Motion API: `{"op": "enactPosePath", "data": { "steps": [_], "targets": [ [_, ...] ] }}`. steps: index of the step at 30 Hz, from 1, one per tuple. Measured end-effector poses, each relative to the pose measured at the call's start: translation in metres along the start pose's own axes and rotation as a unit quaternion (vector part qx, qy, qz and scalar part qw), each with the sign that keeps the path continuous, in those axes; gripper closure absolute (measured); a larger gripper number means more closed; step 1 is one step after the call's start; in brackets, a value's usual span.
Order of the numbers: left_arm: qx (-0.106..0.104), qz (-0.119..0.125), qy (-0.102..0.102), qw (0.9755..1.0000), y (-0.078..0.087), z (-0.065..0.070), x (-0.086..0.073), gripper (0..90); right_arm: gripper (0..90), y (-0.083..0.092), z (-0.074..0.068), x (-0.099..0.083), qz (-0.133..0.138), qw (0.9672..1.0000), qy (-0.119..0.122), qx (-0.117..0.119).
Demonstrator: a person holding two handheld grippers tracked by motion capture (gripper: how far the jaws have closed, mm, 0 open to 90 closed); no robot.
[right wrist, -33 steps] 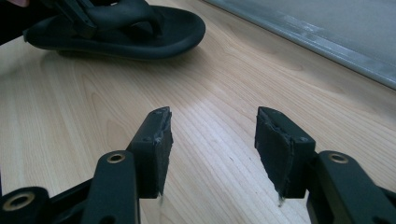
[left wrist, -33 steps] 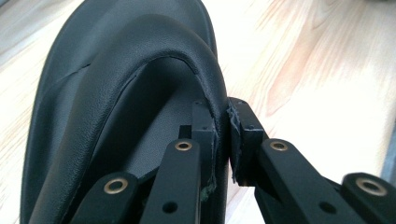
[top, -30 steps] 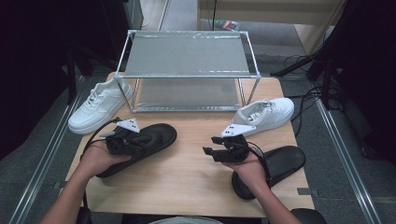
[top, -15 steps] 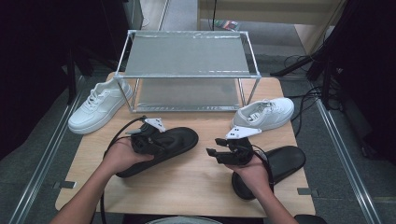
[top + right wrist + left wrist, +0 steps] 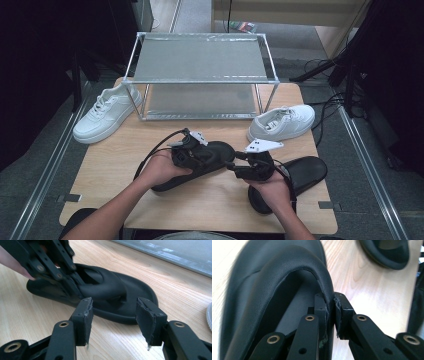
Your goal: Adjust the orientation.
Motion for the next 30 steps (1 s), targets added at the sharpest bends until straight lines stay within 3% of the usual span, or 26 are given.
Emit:
{"op": "enactPosePath", "data": {
  "steps": [5,8,10,14,18,20,21,25,30],
  "targets": [
    [-0.009,0.003,-0.005,0.9999,-0.006,-0.002,-0.003,81.1,52.3,-0.003,0.0,-0.004,-0.007,1.0,0.002,-0.002],
    [-0.008,0.017,-0.012,0.9998,-0.003,-0.003,-0.002,66.6,52.4,-0.006,0.0,-0.005,-0.011,0.9999,0.0,0.0],
    [0.002,0.021,-0.023,0.9995,0.005,-0.004,-0.002,62.0,53.0,-0.007,-0.001,-0.005,-0.012,0.9999,-0.007,0.004],
    [0.001,0.032,-0.018,0.9993,0.018,-0.005,-0.002,58.5,55.6,-0.009,-0.002,-0.006,-0.012,0.9999,-0.009,0.005],
    [0.022,0.047,-0.016,0.9985,0.048,-0.02,-0.013,56.5,61.1,-0.015,-0.008,-0.007,-0.013,0.9998,-0.009,0.009],
    [0.033,0.052,-0.01,0.9981,0.054,-0.026,-0.016,59.0,63.2,-0.019,-0.011,-0.01,-0.019,0.9996,-0.012,0.016],
    [0.046,0.059,0.006,0.9972,0.066,-0.038,-0.023,60.9,64.9,-0.02,-0.013,-0.011,-0.022,0.9995,-0.01,0.018],
    [0.056,0.061,0.03,0.9961,0.082,-0.057,-0.038,76.7,73.4,-0.026,-0.02,-0.011,-0.024,0.9994,0.001,0.024],
    [0.062,0.054,0.033,0.9961,0.086,-0.075,-0.053,90.0,86.8,-0.036,-0.031,-0.01,-0.031,0.9985,0.013,0.043]
  ]
}}
Point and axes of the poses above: each handheld gripper's, and its own axes: y roughly backward along the jaws, x roughly out of its top, z roughly to its right, the point moved 8 cm from there along -y, roughly forward along the jaws, and after that the axes turned 10 degrees about z, right-handed, at the moved point
